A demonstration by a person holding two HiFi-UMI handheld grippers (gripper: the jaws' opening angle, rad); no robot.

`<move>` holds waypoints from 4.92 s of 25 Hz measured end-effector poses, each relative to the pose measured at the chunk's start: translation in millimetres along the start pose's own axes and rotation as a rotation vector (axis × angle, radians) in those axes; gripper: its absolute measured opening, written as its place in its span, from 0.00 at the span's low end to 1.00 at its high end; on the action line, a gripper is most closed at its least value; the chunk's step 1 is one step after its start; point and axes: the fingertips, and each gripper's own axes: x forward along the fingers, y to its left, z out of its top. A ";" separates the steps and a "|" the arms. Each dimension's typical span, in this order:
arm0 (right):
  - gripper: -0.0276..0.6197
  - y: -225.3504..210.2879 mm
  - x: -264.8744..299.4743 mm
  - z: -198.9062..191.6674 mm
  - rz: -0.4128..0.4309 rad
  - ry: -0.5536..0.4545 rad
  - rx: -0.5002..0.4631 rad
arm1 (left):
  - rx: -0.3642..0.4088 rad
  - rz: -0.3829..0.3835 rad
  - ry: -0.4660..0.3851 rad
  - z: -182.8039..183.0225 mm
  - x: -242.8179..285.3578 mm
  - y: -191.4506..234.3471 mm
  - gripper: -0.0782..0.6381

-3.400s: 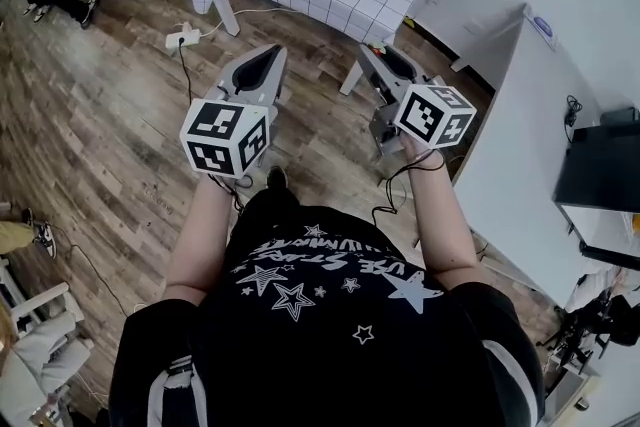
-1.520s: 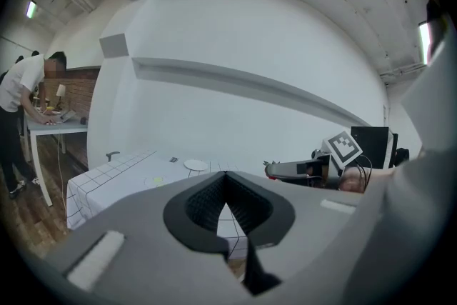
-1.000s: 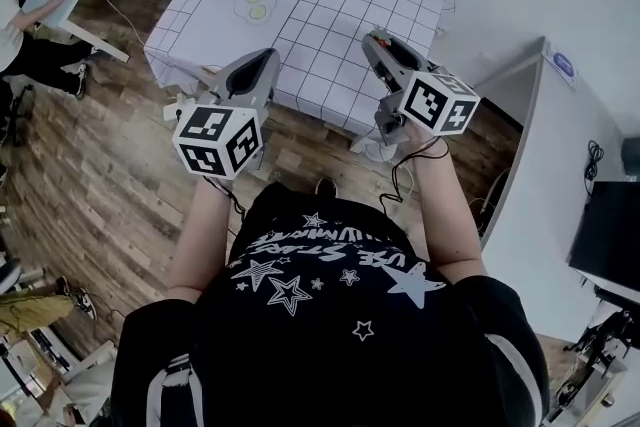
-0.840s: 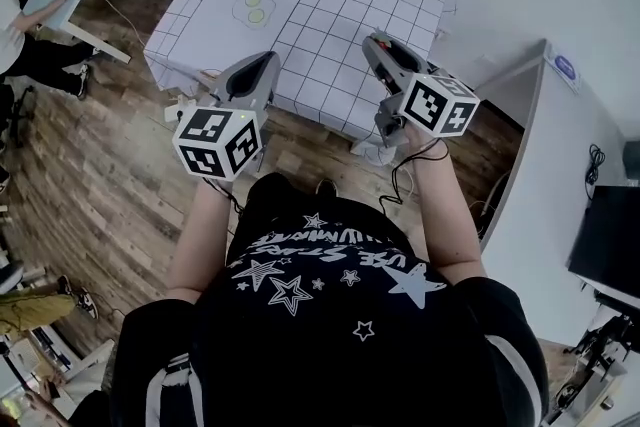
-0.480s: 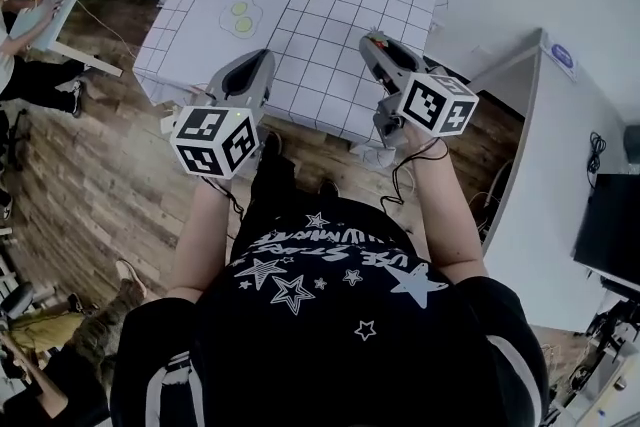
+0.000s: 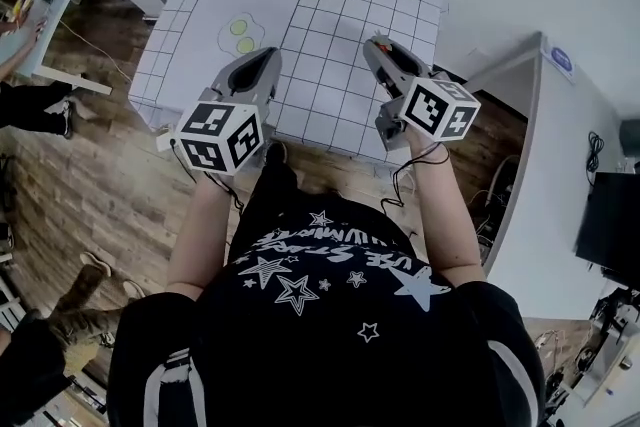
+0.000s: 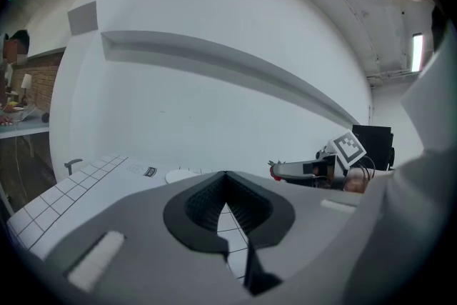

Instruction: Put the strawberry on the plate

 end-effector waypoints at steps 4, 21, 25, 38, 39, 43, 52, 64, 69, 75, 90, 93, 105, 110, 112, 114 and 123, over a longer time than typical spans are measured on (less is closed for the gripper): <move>0.29 -2.9 28.6 11.6 -0.028 -0.013 -0.004 | 0.003 -0.032 0.006 11.5 17.1 30.1 0.12; 0.29 -19.8 151.3 39.1 -0.206 -0.029 0.009 | -0.005 -0.172 0.029 55.2 94.4 165.7 0.12; 0.29 -24.7 169.9 34.6 -0.273 -0.015 0.018 | -0.033 -0.195 0.054 49.0 105.6 197.8 0.12; 0.29 -59.7 206.9 21.3 -0.341 0.056 0.017 | -0.033 -0.240 0.111 30.9 170.2 216.6 0.12; 0.29 -63.5 210.8 22.0 -0.336 0.056 0.019 | -0.029 -0.240 0.114 30.5 175.3 215.6 0.12; 0.29 -78.0 229.9 25.5 -0.307 0.060 0.023 | -0.014 -0.231 0.127 31.4 194.5 215.3 0.12; 0.29 -107.7 268.2 19.8 -0.271 0.117 0.003 | -0.007 -0.222 0.185 20.5 237.6 219.9 0.12; 0.29 -153.7 309.7 -4.8 -0.261 0.196 0.010 | -0.023 -0.214 0.253 -7.5 284.8 219.7 0.12; 0.29 -161.2 324.2 -11.8 -0.234 0.219 0.007 | -0.034 -0.207 0.273 -18.1 294.4 223.0 0.12; 0.29 -167.4 334.2 -36.7 -0.224 0.363 -0.064 | -0.051 -0.184 0.290 -29.9 298.2 228.4 0.12; 0.29 -171.4 343.2 -56.2 -0.231 0.463 -0.087 | -0.039 -0.185 0.303 -35.1 295.4 229.3 0.12; 0.29 -170.3 342.8 -58.5 -0.231 0.470 -0.082 | -0.042 -0.184 0.303 -35.1 293.3 230.0 0.12; 0.29 -155.1 322.3 -33.7 -0.281 0.421 -0.113 | -0.037 -0.181 0.264 -18.4 262.6 226.2 0.12; 0.29 -132.1 309.4 -7.4 -0.297 0.348 -0.138 | -0.042 -0.191 0.233 -5.7 239.2 218.8 0.12; 0.29 -124.7 304.6 3.1 -0.301 0.326 -0.148 | -0.039 -0.195 0.215 2.5 232.9 217.0 0.12; 0.29 -117.3 300.3 13.0 -0.302 0.311 -0.164 | -0.037 -0.201 0.192 11.9 227.2 215.4 0.12; 0.22 -55.9 264.7 26.4 -0.300 0.270 -0.209 | -0.033 -0.260 0.132 28.2 167.3 189.6 0.12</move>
